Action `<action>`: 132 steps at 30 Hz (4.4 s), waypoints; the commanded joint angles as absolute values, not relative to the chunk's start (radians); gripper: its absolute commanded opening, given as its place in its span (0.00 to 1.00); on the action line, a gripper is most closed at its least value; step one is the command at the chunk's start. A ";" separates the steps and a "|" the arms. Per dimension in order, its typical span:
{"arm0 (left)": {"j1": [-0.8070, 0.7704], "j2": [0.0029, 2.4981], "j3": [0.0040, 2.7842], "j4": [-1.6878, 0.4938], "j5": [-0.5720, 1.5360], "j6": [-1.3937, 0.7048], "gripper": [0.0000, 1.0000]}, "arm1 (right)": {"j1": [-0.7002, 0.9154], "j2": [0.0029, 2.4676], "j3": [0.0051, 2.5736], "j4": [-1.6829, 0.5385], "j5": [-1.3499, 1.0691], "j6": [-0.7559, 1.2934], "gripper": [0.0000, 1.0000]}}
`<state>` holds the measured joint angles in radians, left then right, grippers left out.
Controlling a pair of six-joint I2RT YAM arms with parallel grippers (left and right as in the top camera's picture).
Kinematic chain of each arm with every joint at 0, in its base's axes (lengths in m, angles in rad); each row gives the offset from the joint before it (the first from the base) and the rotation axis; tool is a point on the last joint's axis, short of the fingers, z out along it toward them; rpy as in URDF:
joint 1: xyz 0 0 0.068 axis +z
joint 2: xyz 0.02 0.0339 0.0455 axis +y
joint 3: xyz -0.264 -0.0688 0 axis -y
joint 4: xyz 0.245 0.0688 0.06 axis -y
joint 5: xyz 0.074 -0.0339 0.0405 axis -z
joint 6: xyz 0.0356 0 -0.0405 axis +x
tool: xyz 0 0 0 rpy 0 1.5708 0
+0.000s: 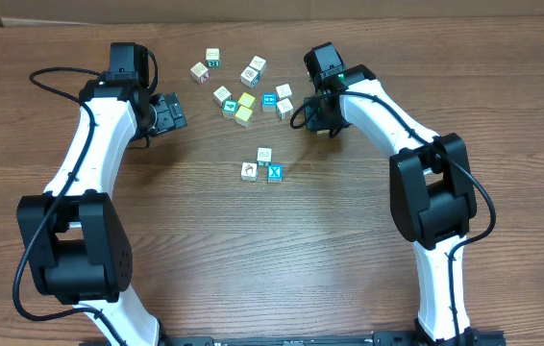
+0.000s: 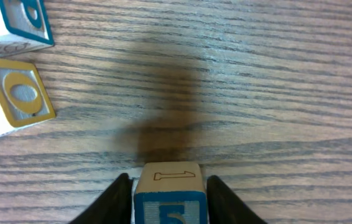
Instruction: Form a circle
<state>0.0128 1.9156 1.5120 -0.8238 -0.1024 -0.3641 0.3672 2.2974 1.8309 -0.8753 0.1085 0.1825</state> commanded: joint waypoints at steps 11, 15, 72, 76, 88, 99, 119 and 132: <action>0.007 1.922 1.527 -0.826 -0.115 -0.363 0.99 | 0.369 2.226 1.860 -0.881 0.113 0.183 0.25; 0.007 1.922 1.527 -0.826 -0.115 -0.363 0.99 | 0.369 2.152 1.860 -0.908 0.112 0.183 0.25; 0.007 1.922 1.527 -0.826 -0.115 -0.363 1.00 | 0.715 1.914 1.530 -1.188 -0.099 0.616 0.28; 0.006 1.922 1.527 -0.826 -0.115 -0.363 1.00 | 0.749 1.914 1.466 -1.072 -0.099 0.677 0.29; 0.007 1.922 1.527 -0.826 -0.115 -0.363 0.99 | 0.882 1.938 1.378 -0.844 0.100 0.759 0.26; 0.006 1.922 1.527 -0.826 -0.115 -0.363 0.99 | 0.883 1.944 1.341 -0.748 0.216 0.759 0.24; 0.006 1.922 1.527 -0.826 -0.115 -0.363 1.00 | 0.878 2.026 1.328 -0.677 0.228 0.755 0.30; 0.006 1.922 1.527 -0.826 -0.115 -0.363 1.00 | 0.877 2.026 1.328 -0.694 0.187 0.756 0.44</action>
